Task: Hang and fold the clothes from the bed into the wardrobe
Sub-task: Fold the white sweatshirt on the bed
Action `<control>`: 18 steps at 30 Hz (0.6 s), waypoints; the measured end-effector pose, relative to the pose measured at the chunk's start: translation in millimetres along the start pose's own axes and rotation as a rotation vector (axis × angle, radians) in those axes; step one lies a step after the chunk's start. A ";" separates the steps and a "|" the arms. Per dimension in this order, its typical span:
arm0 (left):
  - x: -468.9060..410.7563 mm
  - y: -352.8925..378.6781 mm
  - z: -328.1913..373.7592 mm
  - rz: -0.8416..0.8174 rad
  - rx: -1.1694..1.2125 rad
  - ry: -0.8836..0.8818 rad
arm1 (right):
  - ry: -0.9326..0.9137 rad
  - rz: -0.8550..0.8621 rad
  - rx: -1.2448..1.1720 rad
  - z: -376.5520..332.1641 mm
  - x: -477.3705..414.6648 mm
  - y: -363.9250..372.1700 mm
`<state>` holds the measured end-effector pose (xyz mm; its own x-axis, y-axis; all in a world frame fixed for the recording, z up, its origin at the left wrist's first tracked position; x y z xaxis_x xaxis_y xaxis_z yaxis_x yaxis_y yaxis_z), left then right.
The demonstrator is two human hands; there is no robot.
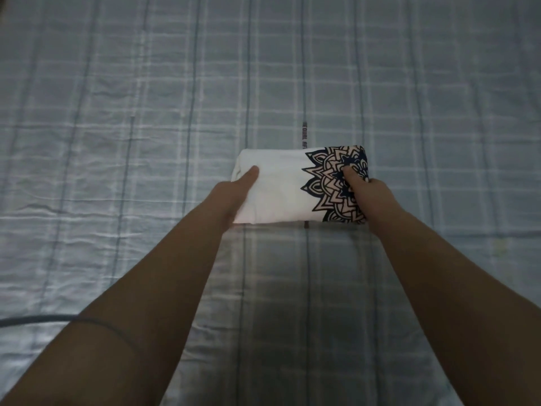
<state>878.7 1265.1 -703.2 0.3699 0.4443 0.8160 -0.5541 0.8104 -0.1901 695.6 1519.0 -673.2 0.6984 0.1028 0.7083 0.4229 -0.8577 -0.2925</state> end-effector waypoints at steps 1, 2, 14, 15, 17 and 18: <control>5.8 3.8 -5.1 -0.088 0.095 -0.020 | 0.032 -0.054 -0.097 5.3 3.8 0.3; 13.6 6.9 -7.9 -0.163 0.156 -0.021 | 0.064 -0.118 -0.201 9.8 9.1 0.8; 241.1 -19.0 7.6 -0.285 0.389 0.201 | -0.167 -0.354 -0.281 -44.7 199.8 -68.2; 267.0 -25.1 9.0 -0.273 0.385 0.213 | -0.199 -0.361 -0.267 -55.9 221.0 -75.8; 321.7 -37.0 10.3 -0.253 0.376 0.270 | -0.246 -0.400 -0.251 -74.0 264.1 -87.7; 347.8 -44.5 11.1 -0.239 0.386 0.308 | -0.255 -0.444 -0.260 -83.1 286.2 -91.4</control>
<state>1023.7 1379.3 -404.8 0.6881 0.4036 0.6030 -0.6399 0.7293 0.2422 809.0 1585.0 -390.3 0.6170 0.5718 0.5407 0.5737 -0.7971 0.1883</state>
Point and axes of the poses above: each hand's wrist, its own x-axis away from the middle knuckle, its own y-axis out of the palm, z = x × y, the point moved 8 cm from there along -x, towards the middle knuckle, and after that the axes turned 8 degrees about -x, right-handed, at the moved point
